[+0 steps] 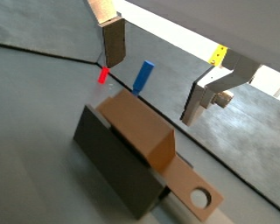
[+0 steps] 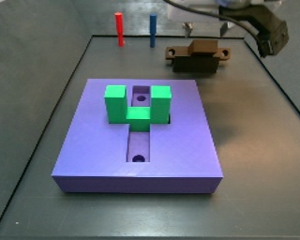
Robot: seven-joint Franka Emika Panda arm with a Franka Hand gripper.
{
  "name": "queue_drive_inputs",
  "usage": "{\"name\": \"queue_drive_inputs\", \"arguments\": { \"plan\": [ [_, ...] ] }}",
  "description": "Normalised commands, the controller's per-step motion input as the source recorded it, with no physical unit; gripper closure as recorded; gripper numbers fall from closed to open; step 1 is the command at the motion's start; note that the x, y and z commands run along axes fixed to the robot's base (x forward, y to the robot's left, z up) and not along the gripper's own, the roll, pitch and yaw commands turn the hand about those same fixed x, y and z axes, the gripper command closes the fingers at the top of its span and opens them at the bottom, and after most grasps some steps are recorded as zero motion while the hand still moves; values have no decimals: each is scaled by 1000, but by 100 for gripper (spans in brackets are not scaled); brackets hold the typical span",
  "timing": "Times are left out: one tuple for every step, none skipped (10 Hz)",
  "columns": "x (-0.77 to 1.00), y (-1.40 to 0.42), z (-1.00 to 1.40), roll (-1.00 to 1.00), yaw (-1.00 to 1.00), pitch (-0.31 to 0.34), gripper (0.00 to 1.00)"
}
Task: Pick up the brown object. Move up. Place the brown object on the fixture. Regrasp the brown object. Move to above the board. Insert the brown object.
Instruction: Regrasp the brown object.
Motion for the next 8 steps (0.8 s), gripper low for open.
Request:
{"name": "queue_drive_inputs", "arguments": {
  "plan": [
    [54,0,-349,217,-17,0,0],
    [63,0,-300,200,-31,0,0],
    [0,0,-277,206,-20,0,0],
    [0,0,-223,194,-6,0,0],
    [86,0,-183,226,-40,51,0],
    [140,0,-180,300,-69,103,0],
    [146,0,-174,371,-94,131,0],
    [106,0,-226,429,-66,100,0]
  ]
}}
